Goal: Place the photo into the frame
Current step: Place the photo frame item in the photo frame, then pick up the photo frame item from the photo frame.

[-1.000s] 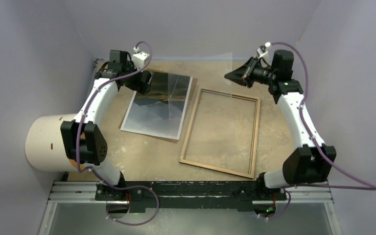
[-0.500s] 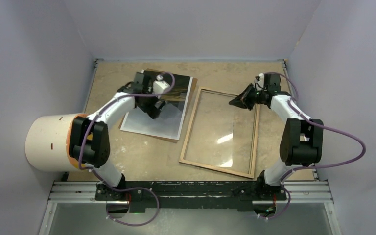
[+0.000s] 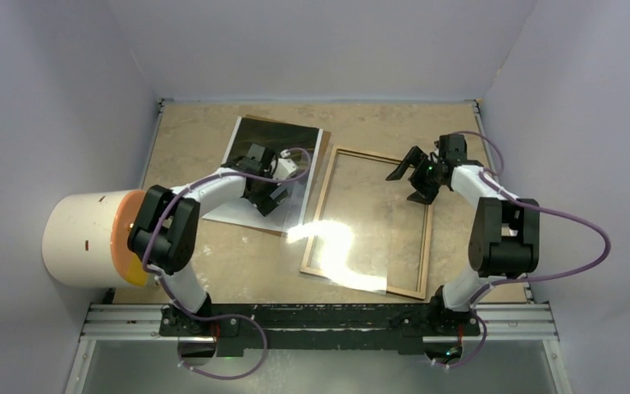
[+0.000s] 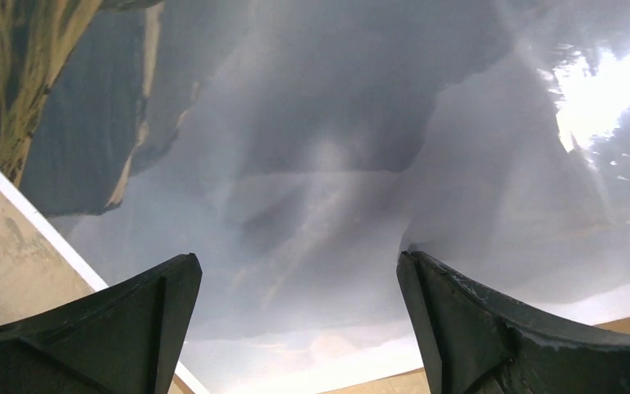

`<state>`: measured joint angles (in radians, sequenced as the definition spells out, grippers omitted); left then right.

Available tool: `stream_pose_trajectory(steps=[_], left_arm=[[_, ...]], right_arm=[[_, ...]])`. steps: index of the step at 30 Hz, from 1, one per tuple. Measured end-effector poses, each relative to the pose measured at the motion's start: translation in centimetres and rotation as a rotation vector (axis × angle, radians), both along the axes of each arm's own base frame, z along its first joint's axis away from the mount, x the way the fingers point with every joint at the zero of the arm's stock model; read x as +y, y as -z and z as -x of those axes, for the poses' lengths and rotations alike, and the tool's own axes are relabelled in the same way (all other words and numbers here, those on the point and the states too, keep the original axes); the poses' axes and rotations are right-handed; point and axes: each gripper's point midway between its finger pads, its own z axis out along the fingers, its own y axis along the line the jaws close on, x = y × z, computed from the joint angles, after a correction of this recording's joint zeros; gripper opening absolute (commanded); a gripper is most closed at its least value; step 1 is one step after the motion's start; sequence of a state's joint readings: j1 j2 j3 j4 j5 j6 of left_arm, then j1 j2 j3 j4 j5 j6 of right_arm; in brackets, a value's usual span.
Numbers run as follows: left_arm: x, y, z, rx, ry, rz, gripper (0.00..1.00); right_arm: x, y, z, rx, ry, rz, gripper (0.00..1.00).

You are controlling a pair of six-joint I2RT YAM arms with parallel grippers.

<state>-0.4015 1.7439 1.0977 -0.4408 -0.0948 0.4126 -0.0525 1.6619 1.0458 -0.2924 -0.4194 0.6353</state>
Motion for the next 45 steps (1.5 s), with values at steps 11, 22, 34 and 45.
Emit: stream_pose_trajectory(steps=[11, 22, 34, 45], left_arm=[[-1.7, -0.3, 0.9, -0.027, 0.049, -0.048, 1.00], [-1.8, -0.1, 1.2, -0.038, 0.055, -0.073, 1.00], [-2.6, -0.1, 1.3, -0.054, 0.077, -0.073, 1.00], [-3.7, -0.1, 1.7, -0.058, 0.124, -0.074, 1.00]], right_arm=[[-1.5, -1.7, 2.9, -0.057, 0.030, 0.145, 0.99], [1.8, 3.2, 12.1, 0.109, -0.099, 0.138, 0.99], [2.7, 4.4, 16.2, 0.156, -0.118, 0.098, 0.90], [4.7, 4.2, 17.6, 0.180, -0.149, -0.037, 0.90]])
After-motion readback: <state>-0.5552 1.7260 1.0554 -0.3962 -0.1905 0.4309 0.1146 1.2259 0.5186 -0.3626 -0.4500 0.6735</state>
